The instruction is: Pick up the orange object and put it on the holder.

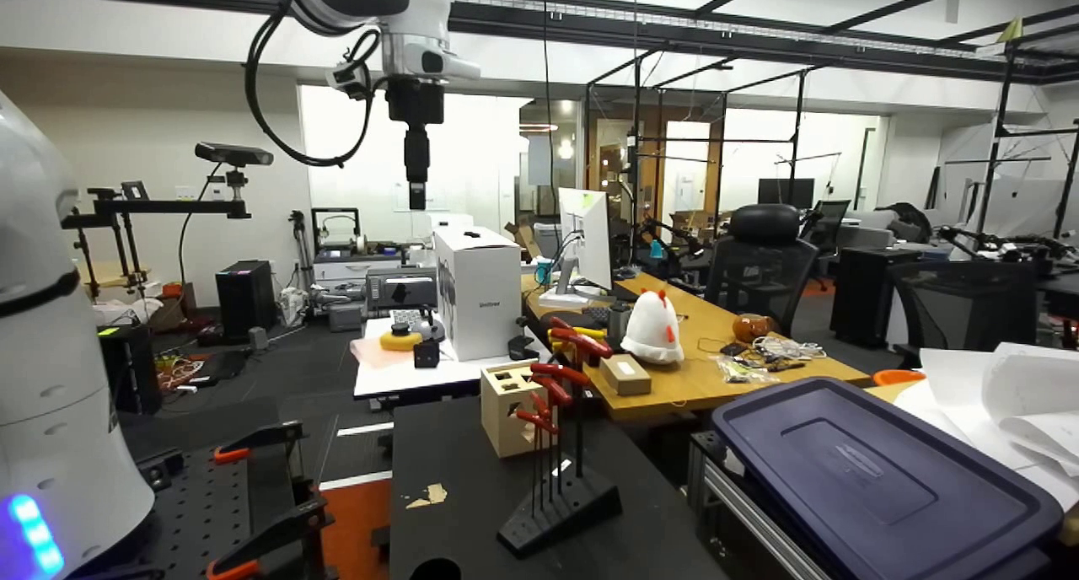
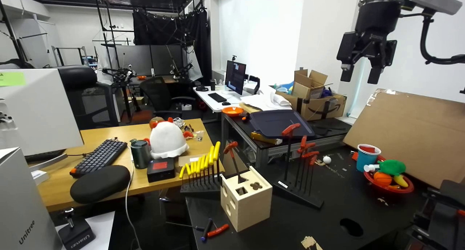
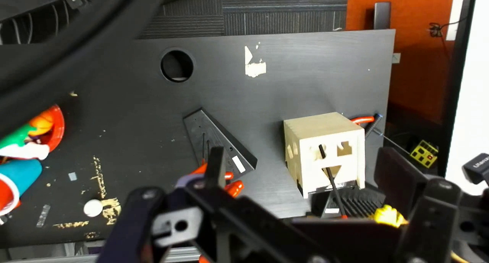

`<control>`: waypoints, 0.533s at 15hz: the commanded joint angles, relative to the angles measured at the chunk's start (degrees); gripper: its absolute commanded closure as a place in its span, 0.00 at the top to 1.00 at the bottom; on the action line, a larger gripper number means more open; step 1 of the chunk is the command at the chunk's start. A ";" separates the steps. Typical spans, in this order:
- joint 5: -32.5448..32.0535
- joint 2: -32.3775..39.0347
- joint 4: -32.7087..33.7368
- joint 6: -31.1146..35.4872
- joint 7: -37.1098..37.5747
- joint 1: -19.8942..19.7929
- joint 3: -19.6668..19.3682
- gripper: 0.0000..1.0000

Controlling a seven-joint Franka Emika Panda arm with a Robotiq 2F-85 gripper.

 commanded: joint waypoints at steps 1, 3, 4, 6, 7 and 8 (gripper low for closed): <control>-2.51 -3.31 0.24 -3.90 -5.55 -1.02 0.61 1.00; -3.68 -2.83 1.19 -4.70 -9.29 -0.90 0.10 1.00; -4.06 -2.29 1.59 -4.44 -10.93 -0.89 -0.19 1.00; -4.61 -1.36 2.10 -3.10 -13.63 -1.00 -0.58 1.00; -4.47 -0.84 2.19 -1.72 -14.53 -1.22 -0.89 1.00; -4.87 0.27 2.52 -0.34 -11.53 -2.70 -0.61 1.00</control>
